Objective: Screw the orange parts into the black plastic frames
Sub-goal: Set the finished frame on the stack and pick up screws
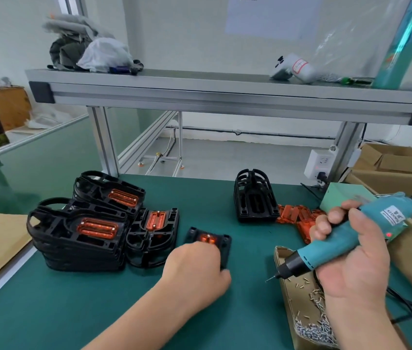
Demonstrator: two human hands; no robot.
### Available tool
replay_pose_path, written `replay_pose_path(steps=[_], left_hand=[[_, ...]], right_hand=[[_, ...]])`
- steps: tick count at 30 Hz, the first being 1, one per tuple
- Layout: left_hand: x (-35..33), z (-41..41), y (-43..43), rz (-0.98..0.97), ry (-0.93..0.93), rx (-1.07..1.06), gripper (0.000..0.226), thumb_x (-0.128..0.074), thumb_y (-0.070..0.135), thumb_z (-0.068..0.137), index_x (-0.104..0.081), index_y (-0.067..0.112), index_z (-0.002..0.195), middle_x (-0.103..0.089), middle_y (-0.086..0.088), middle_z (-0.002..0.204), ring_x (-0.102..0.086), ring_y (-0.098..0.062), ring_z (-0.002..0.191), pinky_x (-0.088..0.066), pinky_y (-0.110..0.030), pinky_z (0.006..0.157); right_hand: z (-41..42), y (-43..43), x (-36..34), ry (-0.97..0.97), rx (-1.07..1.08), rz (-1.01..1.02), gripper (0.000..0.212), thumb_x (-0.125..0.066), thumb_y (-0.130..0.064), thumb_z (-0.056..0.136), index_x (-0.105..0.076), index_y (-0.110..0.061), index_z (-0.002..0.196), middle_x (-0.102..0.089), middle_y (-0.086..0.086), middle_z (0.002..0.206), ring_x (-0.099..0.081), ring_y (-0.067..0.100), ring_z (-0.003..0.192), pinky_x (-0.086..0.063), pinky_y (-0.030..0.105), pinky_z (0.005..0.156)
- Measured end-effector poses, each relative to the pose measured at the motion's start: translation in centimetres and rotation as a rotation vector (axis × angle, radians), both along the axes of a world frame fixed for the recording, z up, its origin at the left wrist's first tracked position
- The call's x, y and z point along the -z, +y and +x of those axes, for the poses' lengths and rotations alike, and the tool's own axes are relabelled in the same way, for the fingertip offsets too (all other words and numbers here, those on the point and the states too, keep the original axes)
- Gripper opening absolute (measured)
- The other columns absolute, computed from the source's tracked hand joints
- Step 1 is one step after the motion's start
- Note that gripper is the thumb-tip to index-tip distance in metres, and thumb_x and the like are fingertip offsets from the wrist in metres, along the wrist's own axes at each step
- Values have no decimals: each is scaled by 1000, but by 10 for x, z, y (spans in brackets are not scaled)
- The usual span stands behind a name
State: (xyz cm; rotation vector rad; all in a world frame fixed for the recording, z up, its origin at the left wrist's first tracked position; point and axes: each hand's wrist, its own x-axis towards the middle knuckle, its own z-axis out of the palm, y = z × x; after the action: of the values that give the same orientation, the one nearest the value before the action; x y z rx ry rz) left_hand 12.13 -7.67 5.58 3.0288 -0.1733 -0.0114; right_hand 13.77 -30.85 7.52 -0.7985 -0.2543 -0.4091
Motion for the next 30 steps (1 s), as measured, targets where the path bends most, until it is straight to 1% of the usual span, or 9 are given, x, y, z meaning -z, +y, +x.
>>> replay_pose_path(steps=[2, 8, 11, 14, 16, 19, 24, 28, 30], left_hand=[[0, 21, -5, 14, -29, -54, 37, -50, 44, 93, -45, 18, 68, -45, 3, 67, -50, -26, 68, -39, -31, 62], [3, 68, -10, -5, -24, -148, 34, -54, 35, 99, -44, 20, 70, -47, 3, 69, -55, -26, 75, -43, -30, 62], [6, 77, -10, 6, -35, -160, 40, -53, 41, 101, -45, 20, 68, -49, 2, 69, -57, -26, 74, -45, -30, 62], [6, 84, -11, -12, -97, -171, 43, -50, 47, 102, -44, 20, 69, -50, 2, 68, -56, -26, 70, -41, -30, 59], [1, 92, -14, -92, -148, -157, 38, -49, 46, 101, -46, 20, 74, -52, 1, 70, -54, -25, 67, -35, -31, 56], [-9, 111, -25, -275, -134, -112, 33, -50, 44, 99, -57, 16, 85, -62, 0, 77, -57, -23, 70, -37, -32, 57], [-19, 154, -50, -443, -99, -112, 35, -54, 41, 95, -46, 14, 74, -56, 0, 69, -52, -19, 59, -34, -29, 50], [-18, 180, -63, -433, -31, -113, 31, -54, 39, 96, -50, 13, 78, -58, -2, 70, -54, -21, 59, -39, -29, 53], [-14, 188, -65, -400, -18, -114, 25, -52, 30, 97, -50, 13, 80, -59, -4, 73, -54, -21, 60, -39, -29, 52]], right_hand=[[0, 0, 1, -3, -1, -1, 20, -45, -14, 102, -62, -23, 98, -54, -1, 82, -51, 15, 68, -47, 24, 63], [0, -2, 3, -3, -3, 5, 21, -44, -13, 103, -62, -22, 99, -55, -1, 81, -52, 16, 67, -48, 24, 62], [0, -3, 3, -5, 2, 3, 21, -44, -12, 103, -63, -21, 99, -56, -1, 81, -53, 15, 66, -48, 24, 61], [0, -3, 3, -8, -3, 16, 22, -44, -13, 103, -63, -21, 99, -56, -1, 81, -53, 15, 66, -48, 24, 61], [0, -4, 3, -1, -6, 33, 21, -45, -14, 103, -64, -22, 98, -56, -1, 81, -53, 14, 66, -48, 24, 61], [0, -5, 2, 24, -10, 64, 20, -48, -16, 102, -65, -23, 96, -56, -2, 81, -54, 14, 66, -48, 23, 61], [3, -4, 6, 102, -9, 111, 10, -54, -19, 99, -64, -20, 96, -57, 0, 82, -54, 15, 66, -48, 23, 58], [5, -4, 10, 121, 0, 118, 12, -53, -18, 101, -65, -20, 97, -58, 0, 82, -55, 15, 66, -49, 23, 57], [6, -5, 10, 118, -1, 109, 13, -53, -18, 100, -65, -20, 96, -58, 0, 82, -55, 14, 65, -49, 23, 57]])
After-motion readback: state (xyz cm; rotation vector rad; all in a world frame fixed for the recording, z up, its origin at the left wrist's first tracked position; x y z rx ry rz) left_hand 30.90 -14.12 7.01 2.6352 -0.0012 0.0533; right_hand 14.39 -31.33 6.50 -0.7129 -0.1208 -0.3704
